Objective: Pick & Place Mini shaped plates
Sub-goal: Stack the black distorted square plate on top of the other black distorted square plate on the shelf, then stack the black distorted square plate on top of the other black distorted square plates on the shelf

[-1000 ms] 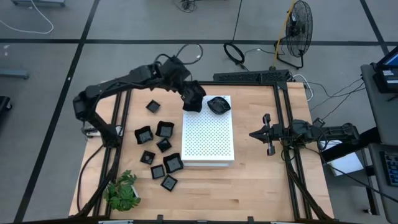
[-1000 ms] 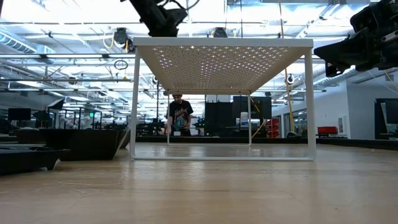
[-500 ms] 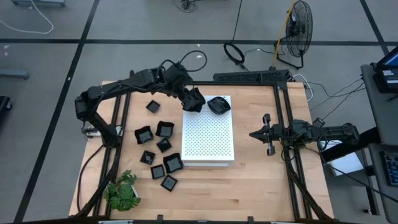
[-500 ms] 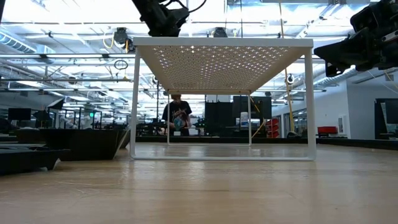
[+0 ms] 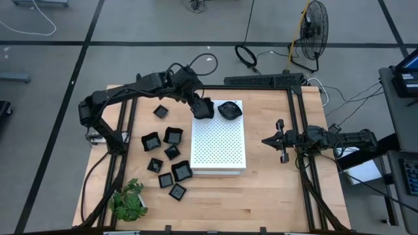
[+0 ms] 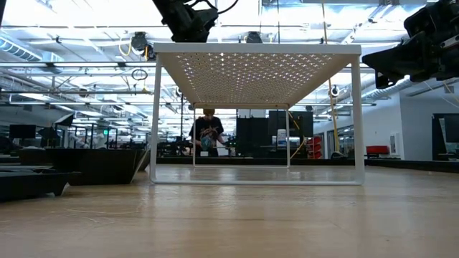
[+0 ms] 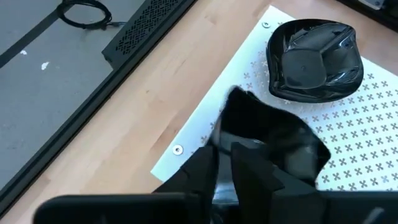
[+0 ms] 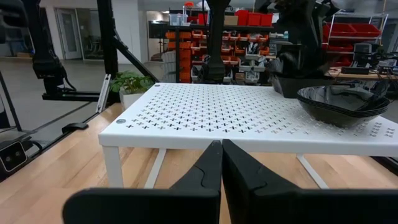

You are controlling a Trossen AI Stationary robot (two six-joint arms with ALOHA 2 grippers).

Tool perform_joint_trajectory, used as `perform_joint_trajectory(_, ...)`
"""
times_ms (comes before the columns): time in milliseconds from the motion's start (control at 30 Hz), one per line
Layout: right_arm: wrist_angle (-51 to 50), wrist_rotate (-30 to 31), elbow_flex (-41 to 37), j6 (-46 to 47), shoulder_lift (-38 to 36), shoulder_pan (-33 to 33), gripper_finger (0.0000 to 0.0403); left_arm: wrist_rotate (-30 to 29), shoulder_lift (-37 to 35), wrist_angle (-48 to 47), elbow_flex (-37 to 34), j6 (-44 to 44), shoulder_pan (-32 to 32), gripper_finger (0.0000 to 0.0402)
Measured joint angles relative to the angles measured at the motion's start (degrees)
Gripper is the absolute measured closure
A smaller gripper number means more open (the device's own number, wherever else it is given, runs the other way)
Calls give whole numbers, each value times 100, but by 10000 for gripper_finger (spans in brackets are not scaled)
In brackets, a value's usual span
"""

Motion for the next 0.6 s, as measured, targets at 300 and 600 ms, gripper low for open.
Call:
perform_joint_trajectory(300,0,0,0,0,2,0,403,-170,-40,58,0,711,0,314)
perform_joint_trajectory(600,0,0,1,-1,2,-2,403,-1607,-1000,-1864,-7,-460,-329,314)
